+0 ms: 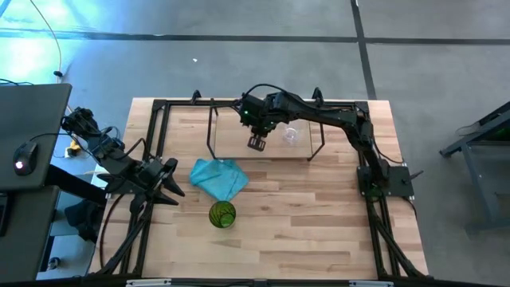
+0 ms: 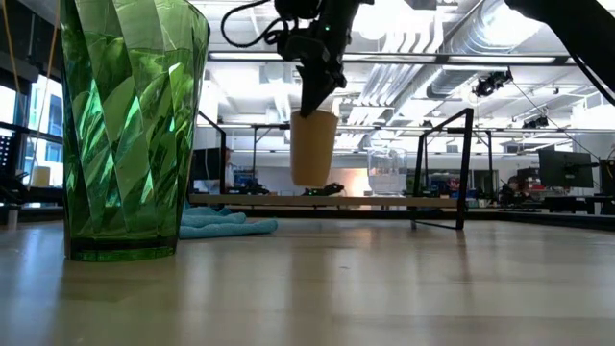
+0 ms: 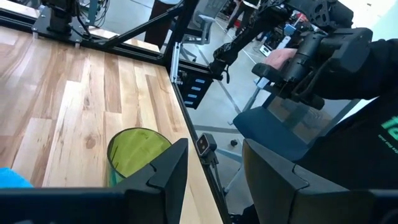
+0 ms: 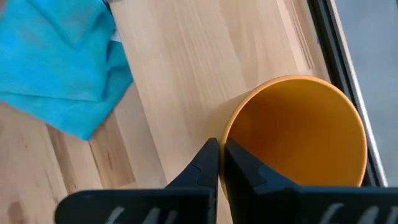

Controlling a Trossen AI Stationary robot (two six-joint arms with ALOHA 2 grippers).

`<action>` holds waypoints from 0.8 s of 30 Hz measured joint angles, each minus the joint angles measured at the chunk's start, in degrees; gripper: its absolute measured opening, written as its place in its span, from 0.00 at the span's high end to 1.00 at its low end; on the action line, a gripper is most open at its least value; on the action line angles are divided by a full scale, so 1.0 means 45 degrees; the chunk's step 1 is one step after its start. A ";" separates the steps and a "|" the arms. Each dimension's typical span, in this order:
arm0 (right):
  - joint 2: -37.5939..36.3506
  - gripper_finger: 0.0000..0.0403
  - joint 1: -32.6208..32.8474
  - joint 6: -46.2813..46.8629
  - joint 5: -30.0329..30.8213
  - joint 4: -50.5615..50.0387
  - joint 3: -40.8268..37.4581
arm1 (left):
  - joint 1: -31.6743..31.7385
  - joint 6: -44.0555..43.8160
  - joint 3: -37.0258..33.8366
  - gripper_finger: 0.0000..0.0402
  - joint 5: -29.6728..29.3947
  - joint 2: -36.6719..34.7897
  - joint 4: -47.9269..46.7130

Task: Stack small to large cups/mugs on shelf
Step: Put the orange cup on the shelf

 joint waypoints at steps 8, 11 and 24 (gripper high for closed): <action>0.0146 1.00 -0.0057 -0.0015 -0.0127 0.0016 0.0005 | -0.0001 -0.0005 0.0000 0.64 -0.0084 0.0002 0.0000; 0.0200 1.00 -0.0052 -0.0015 -0.0192 0.0005 0.0005 | 0.0001 -0.0001 0.0000 0.64 -0.0084 -0.0001 0.0005; 0.0464 1.00 -0.0057 -0.0017 -0.0345 -0.0363 0.0015 | -0.0001 -0.0089 0.0000 0.64 -0.0079 0.0000 0.0010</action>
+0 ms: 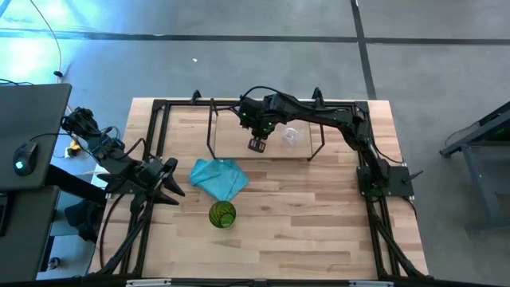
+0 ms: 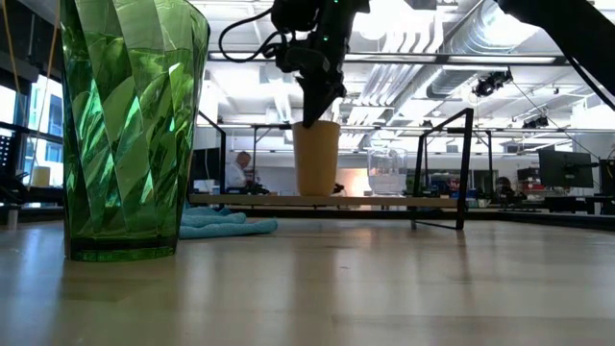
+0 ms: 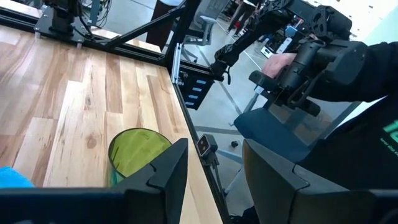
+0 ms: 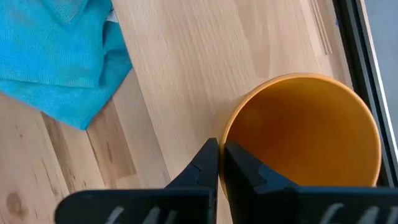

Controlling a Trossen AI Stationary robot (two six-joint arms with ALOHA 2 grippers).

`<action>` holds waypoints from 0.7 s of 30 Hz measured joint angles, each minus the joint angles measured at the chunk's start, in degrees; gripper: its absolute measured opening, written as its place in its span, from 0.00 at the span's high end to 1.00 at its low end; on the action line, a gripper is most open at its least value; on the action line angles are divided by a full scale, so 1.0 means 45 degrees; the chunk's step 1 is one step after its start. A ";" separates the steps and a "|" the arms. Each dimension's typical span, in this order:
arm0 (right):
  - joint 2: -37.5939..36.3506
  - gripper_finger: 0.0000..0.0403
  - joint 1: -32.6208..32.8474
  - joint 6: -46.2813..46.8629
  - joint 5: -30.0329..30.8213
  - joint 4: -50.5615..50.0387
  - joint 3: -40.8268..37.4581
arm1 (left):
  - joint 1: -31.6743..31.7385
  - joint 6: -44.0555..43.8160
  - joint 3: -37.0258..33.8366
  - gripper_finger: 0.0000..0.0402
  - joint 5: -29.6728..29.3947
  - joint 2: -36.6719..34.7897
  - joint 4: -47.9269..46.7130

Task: Stack small to large cups/mugs on shelf
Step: Put the orange cup on the shelf

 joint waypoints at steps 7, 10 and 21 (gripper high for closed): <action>0.0002 1.00 0.0000 0.0279 0.0012 -0.0022 0.0000 | 0.0001 -0.0008 0.0000 0.64 0.0000 0.0002 -0.0005; 0.0002 1.00 0.0000 0.0326 0.0012 -0.0044 0.0000 | 0.0005 -0.0009 0.0000 0.64 0.0000 0.0001 -0.0005; 0.0015 0.93 0.0000 0.0675 0.0007 -0.0326 0.0000 | 0.0001 -0.0145 0.0000 0.64 0.0000 0.0003 -0.0010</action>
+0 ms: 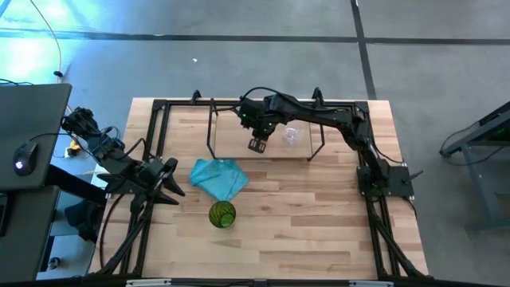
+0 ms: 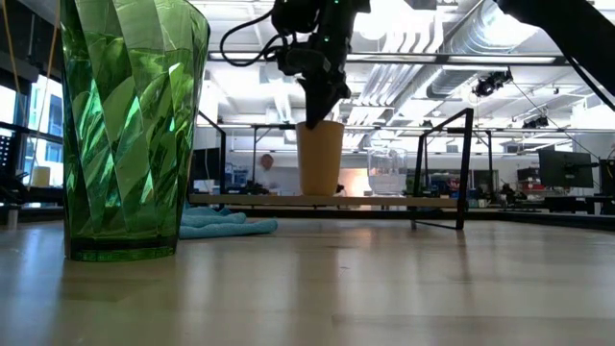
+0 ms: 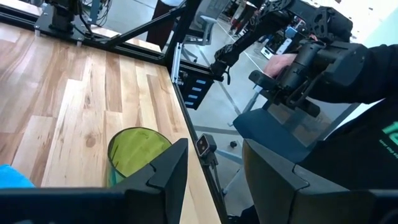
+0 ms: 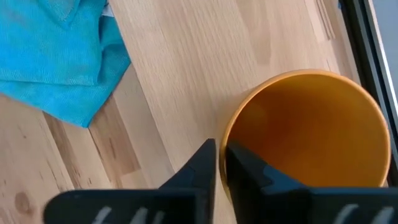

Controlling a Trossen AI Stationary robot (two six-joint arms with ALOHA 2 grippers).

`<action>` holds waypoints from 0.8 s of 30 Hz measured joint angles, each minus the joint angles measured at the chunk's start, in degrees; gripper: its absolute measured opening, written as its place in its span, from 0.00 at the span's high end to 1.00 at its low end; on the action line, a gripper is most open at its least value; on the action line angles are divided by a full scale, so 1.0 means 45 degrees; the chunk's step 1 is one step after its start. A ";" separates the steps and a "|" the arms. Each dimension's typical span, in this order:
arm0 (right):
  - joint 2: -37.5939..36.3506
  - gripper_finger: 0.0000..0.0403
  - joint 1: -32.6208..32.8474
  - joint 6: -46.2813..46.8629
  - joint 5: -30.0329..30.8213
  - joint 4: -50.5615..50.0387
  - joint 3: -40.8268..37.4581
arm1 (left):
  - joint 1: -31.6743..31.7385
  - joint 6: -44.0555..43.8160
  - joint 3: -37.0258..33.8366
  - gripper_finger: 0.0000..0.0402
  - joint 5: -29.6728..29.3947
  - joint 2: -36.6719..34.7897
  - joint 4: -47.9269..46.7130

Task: Stack small to large cups/mugs on shelf
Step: Put the orange cup on the shelf, then put the green cup on the shelf

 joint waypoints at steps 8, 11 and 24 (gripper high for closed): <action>0.0012 0.79 0.0005 0.0239 0.0001 0.0016 0.0000 | 0.0004 -0.0123 0.0000 0.64 0.0005 -0.0003 -0.0003; 0.0012 0.77 0.0008 0.0279 0.0003 0.0017 0.0000 | -0.0001 -0.0124 0.0000 0.64 0.0003 0.0000 -0.0005; 0.0002 0.77 0.0015 0.0275 0.0461 -0.0496 0.1040 | -0.0001 -0.0115 0.0002 0.64 0.0005 -0.0002 -0.0010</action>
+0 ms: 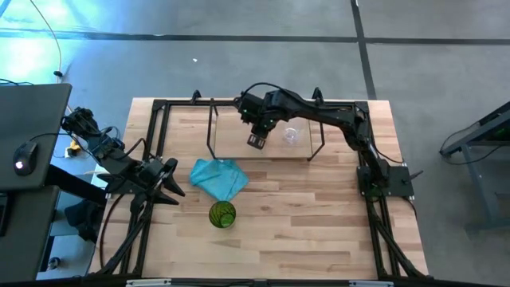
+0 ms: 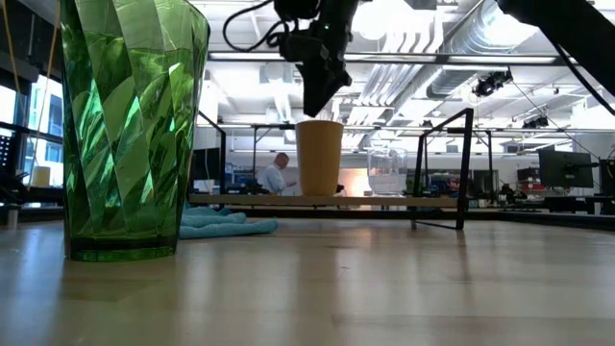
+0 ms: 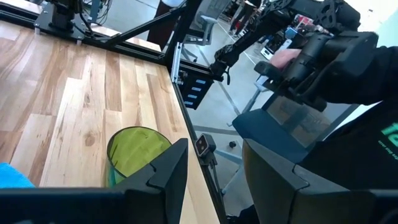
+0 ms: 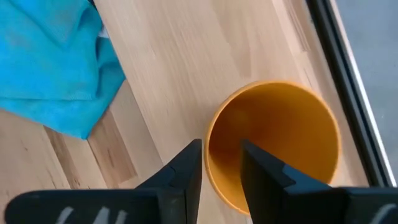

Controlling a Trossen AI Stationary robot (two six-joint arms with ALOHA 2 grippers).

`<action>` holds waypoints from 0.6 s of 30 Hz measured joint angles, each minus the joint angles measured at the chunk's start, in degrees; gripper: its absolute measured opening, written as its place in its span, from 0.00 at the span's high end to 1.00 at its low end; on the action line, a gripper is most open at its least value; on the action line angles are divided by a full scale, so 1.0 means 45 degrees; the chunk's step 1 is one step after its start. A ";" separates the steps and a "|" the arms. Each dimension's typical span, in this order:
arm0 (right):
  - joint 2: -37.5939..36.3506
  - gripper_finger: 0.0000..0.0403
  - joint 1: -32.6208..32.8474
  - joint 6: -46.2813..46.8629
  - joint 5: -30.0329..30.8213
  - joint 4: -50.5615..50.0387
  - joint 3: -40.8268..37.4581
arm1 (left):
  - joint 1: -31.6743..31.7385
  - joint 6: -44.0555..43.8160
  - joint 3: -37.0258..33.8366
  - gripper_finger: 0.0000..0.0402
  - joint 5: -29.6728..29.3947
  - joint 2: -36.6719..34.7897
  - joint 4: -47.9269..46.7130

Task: Stack small to large cups/mugs on shelf
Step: Put the green cup on the shelf

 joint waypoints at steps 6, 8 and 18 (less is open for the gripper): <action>0.0000 0.77 0.0285 0.0092 0.0181 -0.1247 0.1012 | 0.0002 0.0007 -0.0002 0.64 0.0000 0.0000 0.0002; -0.0073 0.77 0.0519 0.0083 0.0237 -0.1794 0.1282 | 0.0002 -0.0005 -0.0002 0.64 -0.0005 0.0017 0.0019; -0.1621 0.77 0.2309 0.0355 0.0150 -0.2612 0.1255 | 0.0007 0.0344 0.0002 0.64 -0.0844 0.1725 0.0763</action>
